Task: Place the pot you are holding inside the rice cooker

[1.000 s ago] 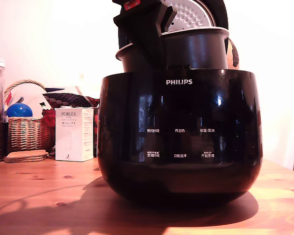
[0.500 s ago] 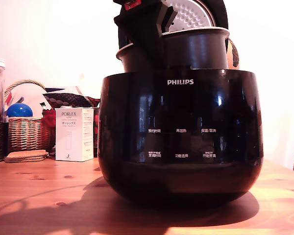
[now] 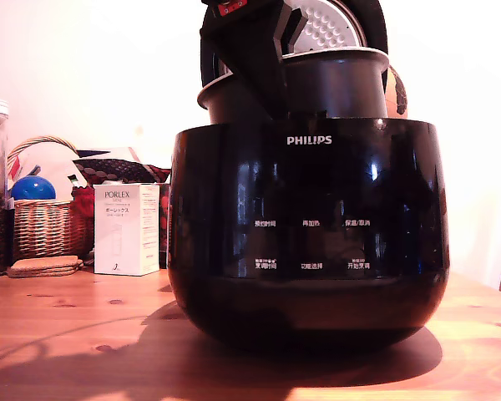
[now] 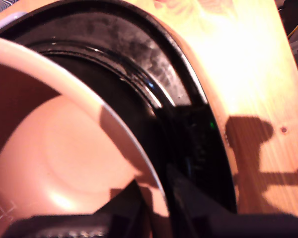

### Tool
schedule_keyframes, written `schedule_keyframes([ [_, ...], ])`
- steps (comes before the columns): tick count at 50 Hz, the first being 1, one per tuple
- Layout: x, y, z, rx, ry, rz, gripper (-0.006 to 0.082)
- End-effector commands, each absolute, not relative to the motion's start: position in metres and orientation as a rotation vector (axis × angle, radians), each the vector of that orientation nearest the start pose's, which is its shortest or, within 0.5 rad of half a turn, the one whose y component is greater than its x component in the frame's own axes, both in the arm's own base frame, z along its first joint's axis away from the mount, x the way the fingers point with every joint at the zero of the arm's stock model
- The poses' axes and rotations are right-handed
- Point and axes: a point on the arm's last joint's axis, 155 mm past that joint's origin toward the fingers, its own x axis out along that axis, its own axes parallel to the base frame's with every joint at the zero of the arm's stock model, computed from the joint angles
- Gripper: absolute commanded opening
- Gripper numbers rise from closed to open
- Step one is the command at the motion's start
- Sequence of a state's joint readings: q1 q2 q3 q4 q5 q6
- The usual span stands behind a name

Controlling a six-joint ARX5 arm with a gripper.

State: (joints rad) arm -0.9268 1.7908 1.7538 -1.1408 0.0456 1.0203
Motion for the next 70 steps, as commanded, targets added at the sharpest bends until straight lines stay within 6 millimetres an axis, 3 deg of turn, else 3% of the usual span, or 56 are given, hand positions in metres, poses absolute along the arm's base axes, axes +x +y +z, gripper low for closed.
schedule_keyframes([
  [1, 0.252, -0.352, 0.194, 1.339, 0.530, -1.378, 0.0078],
  [5, 0.251, -0.352, 0.194, 1.337, 0.534, -1.377, 0.0119],
  [39, 0.247, -0.343, 0.191, 1.303, 0.615, -1.355, 0.0115],
  [70, 0.244, -0.343, 0.203, 1.191, 0.681, -1.304, 0.0139],
])
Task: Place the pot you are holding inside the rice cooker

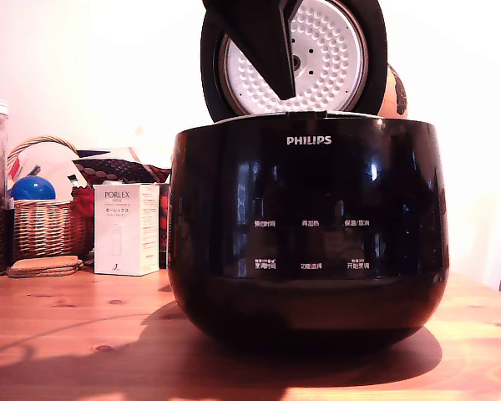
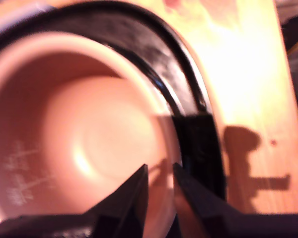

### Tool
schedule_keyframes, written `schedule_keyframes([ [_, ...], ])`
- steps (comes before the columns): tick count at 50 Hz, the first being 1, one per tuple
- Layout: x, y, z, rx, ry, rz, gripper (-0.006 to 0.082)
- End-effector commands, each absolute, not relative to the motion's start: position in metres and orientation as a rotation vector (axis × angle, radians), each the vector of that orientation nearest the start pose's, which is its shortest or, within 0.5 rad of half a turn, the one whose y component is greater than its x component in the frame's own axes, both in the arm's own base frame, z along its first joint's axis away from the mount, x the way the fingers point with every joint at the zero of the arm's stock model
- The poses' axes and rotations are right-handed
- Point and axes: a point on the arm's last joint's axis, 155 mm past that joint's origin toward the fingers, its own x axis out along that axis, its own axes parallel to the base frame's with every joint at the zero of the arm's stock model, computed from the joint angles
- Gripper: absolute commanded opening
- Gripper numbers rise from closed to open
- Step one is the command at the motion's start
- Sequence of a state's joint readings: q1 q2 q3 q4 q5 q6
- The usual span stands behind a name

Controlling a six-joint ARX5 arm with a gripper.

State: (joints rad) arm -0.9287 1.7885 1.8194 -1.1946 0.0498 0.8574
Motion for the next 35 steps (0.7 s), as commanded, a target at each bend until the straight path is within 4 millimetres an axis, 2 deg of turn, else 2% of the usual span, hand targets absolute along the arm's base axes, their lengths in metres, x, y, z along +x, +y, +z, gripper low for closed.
schedule_keyframes([
  [1, 0.244, -0.342, 0.204, 1.191, 0.681, -1.304, 0.0137],
  [3, 0.246, -0.341, 0.207, 1.198, 0.680, -1.290, 0.0120],
  [10, 0.255, -0.343, 0.223, 1.132, 0.681, -1.216, -0.0029],
  [19, 0.280, -0.330, 0.242, 0.970, 0.726, -1.083, -0.0022],
  [27, 0.310, -0.295, 0.256, 0.760, 0.807, -0.903, -0.0022],
  [35, 0.341, -0.252, 0.285, 0.611, 0.784, -0.735, -0.0022],
])
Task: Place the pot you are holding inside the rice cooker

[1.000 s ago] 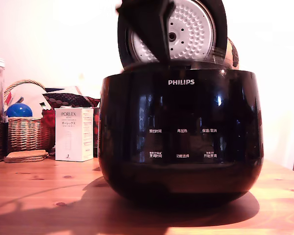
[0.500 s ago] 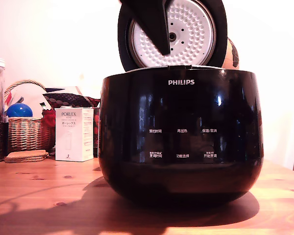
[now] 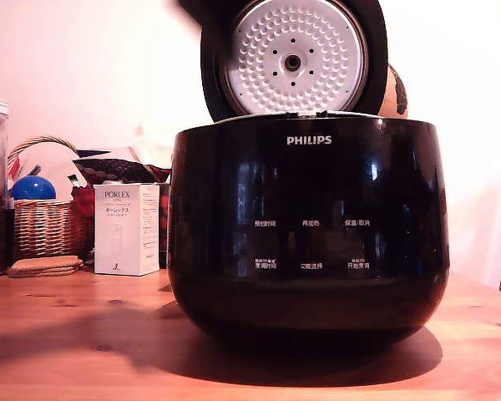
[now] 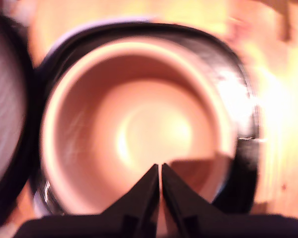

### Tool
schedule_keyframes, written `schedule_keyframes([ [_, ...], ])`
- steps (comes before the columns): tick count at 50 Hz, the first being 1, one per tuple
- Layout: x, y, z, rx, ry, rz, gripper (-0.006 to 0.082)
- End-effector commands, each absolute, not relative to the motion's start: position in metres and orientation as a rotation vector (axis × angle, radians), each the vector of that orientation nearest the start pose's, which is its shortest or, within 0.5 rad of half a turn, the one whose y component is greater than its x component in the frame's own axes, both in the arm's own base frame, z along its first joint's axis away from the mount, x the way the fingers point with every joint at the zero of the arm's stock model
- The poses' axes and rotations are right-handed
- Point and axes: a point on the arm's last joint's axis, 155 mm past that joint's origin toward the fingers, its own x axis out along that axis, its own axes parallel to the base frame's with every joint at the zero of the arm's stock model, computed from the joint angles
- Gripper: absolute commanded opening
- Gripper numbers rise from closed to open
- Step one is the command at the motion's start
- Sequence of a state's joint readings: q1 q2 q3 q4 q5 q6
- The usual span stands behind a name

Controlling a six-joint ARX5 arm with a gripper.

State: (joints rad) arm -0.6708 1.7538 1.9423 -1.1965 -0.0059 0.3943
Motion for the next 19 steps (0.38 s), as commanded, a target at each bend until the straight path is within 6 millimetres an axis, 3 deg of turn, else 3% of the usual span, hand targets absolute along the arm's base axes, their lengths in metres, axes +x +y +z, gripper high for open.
schedule_keyframes([
  [1, 0.344, -0.247, 0.290, 0.600, 0.771, -0.720, -0.0022],
  [13, 0.382, -0.186, 0.361, 0.356, 0.588, -0.498, -0.0022],
  [19, 0.393, -0.163, 0.387, 0.310, 0.505, -0.431, -0.0022],
])
